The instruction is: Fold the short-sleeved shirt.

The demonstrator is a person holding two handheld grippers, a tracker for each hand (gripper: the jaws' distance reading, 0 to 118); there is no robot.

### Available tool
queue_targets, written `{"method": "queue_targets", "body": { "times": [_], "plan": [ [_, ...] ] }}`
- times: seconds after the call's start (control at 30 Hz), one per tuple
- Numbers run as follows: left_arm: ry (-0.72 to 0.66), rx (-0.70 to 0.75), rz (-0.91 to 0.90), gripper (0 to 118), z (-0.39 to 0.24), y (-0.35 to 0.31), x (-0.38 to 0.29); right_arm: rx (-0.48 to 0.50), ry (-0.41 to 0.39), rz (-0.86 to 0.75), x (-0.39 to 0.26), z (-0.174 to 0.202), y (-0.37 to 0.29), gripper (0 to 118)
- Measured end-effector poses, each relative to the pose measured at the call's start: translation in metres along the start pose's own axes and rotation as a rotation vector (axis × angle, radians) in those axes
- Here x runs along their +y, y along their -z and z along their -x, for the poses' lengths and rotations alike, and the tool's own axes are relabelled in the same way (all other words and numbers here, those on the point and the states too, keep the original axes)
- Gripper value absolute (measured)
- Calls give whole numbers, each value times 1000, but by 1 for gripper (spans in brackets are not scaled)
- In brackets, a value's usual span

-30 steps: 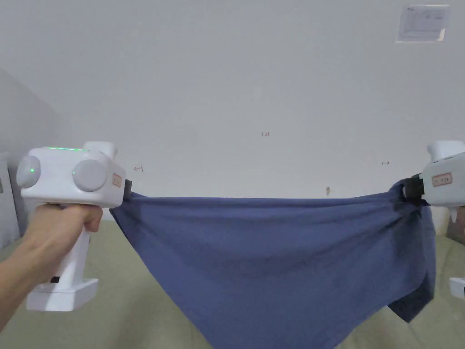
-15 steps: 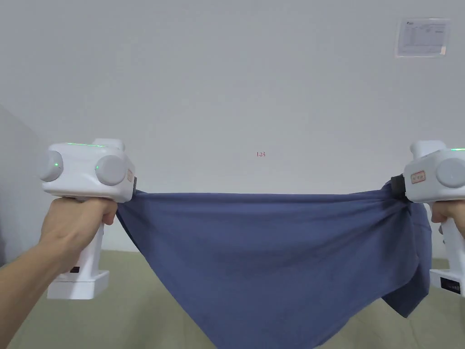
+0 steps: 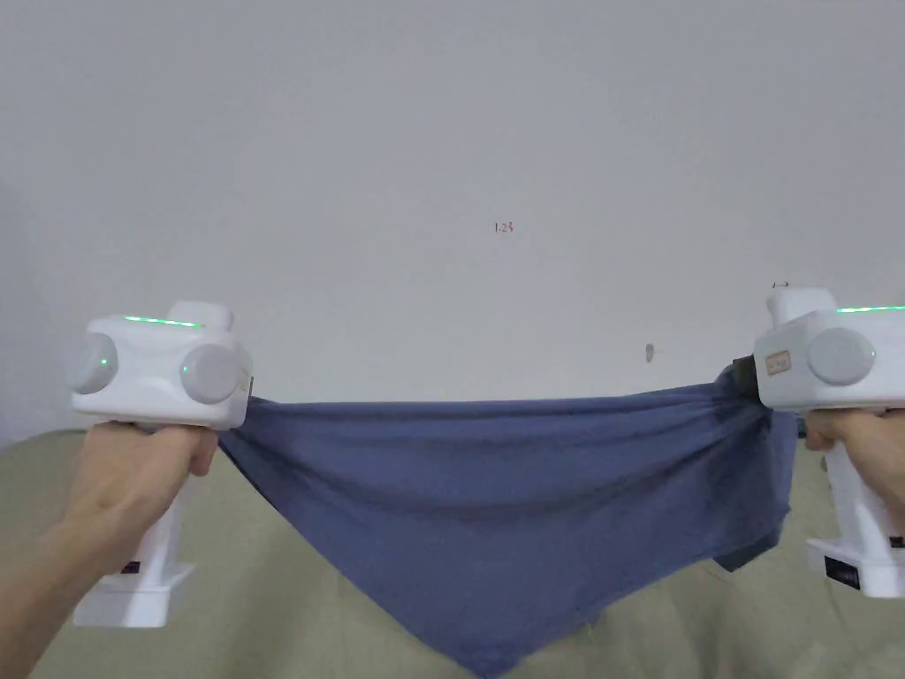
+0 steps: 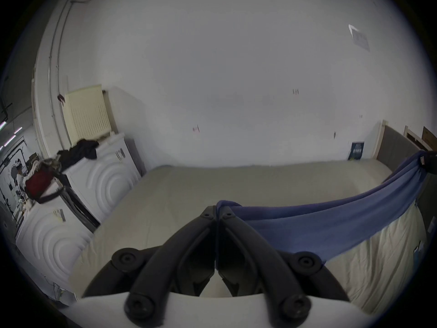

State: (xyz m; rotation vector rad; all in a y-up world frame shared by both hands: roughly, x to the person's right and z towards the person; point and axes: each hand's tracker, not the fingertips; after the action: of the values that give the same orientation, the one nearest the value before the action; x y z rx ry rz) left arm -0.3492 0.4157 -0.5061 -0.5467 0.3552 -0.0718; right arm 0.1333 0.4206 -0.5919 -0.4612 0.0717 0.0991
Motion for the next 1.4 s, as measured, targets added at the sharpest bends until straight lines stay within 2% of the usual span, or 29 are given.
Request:
{"method": "queue_targets", "body": {
  "times": [0.17, 0.27, 0.3, 0.43, 0.6, 0.8, 0.97, 1.0, 1.07, 1.1, 1.13, 1.17, 1.2, 1.23, 1.4],
  "plan": [
    [40, -52, 96, 0, -5, 0, -97, 48, 5, 103, -96, -7, -2, 6],
    [66, -74, 176, 0, 0, -22, -165, 85, 55, 183, -160, -14, -28, 6],
    [82, -85, 217, 0, 2, -31, -187, 78, 32, 227, -181, -13, -43, 6],
    [-17, -151, 305, 0, 14, -69, -262, 70, 46, 300, -259, -16, -90, 6],
    [-17, -171, 360, 0, 35, -104, -325, 53, 68, 356, -328, -15, -150, 6],
    [-23, -190, 418, 0, 63, -132, -370, 70, 33, 404, -378, -12, -199, 6],
    [-46, -194, 430, 0, 67, -138, -386, 77, 41, 420, -394, -5, -209, 6],
    [-48, -193, 435, 0, 68, -137, -387, 66, 50, 421, -394, -4, -209, 8],
    [-56, -202, 429, 1, 67, -139, -391, 66, 75, 424, -393, -5, -209, 21],
    [-61, -204, 399, 1, 69, -140, -391, 46, 76, 430, -391, -7, -209, 21],
    [-60, -214, 368, 14, 71, -142, -391, 48, 82, 431, -390, -8, -211, 56],
    [-60, -203, 357, 53, 69, -148, -391, 49, 93, 432, -390, -10, -213, 113],
    [-63, -194, 348, 92, 69, -151, -390, 30, 167, 286, -388, -12, -223, 116],
    [-58, -177, 329, 116, 69, -156, -387, 45, 112, 364, -387, -11, -231, 111],
    [-121, -248, 162, 118, 64, -217, -356, 61, 117, 218, -357, 10, -272, 111]
  ]
}}
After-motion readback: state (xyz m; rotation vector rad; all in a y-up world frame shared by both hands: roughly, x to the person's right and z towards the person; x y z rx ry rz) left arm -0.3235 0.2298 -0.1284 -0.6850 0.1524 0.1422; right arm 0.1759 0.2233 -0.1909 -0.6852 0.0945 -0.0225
